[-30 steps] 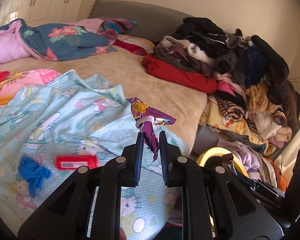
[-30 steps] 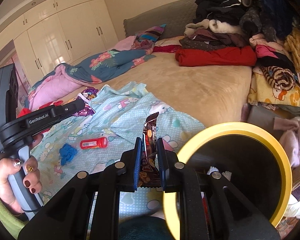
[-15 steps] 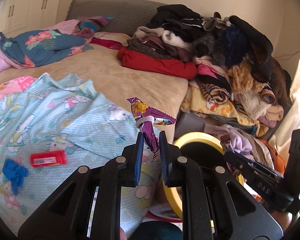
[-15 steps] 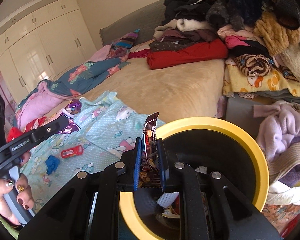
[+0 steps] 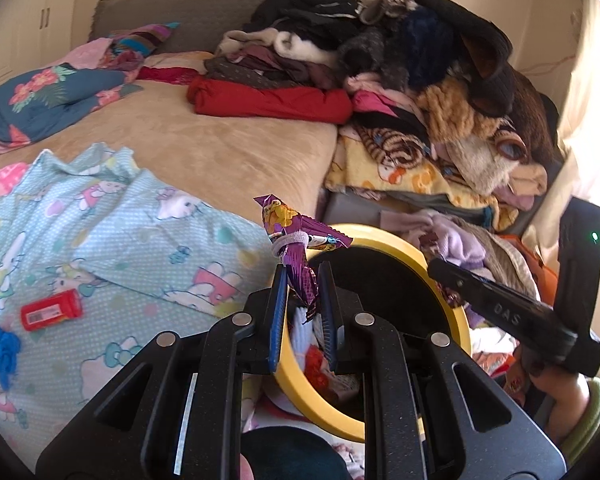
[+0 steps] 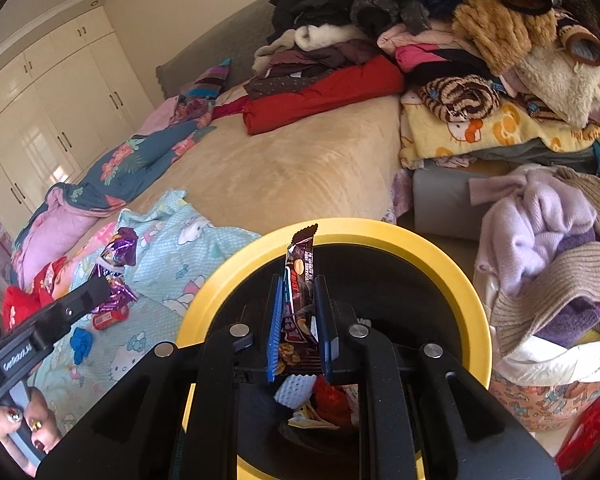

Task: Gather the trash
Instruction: 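Open the right tool to drop the chocolate bar while the left tool drops the wrapper into the bin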

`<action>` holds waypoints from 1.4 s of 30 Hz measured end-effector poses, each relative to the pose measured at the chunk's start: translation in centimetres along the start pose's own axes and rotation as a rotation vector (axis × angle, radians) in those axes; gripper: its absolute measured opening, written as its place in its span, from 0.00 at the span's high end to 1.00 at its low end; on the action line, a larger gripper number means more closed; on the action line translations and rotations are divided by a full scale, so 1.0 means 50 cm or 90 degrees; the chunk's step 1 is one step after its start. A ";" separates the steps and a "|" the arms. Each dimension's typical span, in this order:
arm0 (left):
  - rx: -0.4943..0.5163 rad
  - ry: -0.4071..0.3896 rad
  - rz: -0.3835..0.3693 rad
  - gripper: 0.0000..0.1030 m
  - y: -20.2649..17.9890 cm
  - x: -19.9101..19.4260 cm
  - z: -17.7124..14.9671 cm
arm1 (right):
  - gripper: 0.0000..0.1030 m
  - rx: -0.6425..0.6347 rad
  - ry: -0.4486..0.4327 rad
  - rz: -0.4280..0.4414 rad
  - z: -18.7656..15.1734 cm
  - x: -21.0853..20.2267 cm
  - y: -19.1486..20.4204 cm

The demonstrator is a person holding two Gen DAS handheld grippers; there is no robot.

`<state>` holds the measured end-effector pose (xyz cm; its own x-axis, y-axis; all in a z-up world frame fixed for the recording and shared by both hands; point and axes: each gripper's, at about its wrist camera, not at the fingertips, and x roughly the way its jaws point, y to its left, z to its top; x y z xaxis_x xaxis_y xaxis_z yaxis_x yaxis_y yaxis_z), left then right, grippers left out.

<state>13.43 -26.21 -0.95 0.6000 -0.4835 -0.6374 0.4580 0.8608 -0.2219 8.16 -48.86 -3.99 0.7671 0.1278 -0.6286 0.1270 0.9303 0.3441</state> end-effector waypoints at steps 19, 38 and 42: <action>0.070 0.107 -0.077 0.89 -0.082 0.089 -0.076 | 0.84 0.050 0.012 -0.023 -0.001 0.017 -0.071; 0.087 0.147 -0.105 0.65 -0.098 0.127 -0.102 | 0.63 0.066 -0.003 -0.034 0.001 0.009 -0.080; 0.078 0.125 -0.085 0.38 -0.086 0.113 -0.093 | 0.52 0.056 -0.013 -0.036 0.002 0.001 -0.072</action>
<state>11.83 -31.91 -7.03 0.3962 -0.5414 -0.7416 0.6073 0.7603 -0.2306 7.81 -52.21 -5.21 0.7703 0.0684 -0.6341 0.2236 0.9021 0.3690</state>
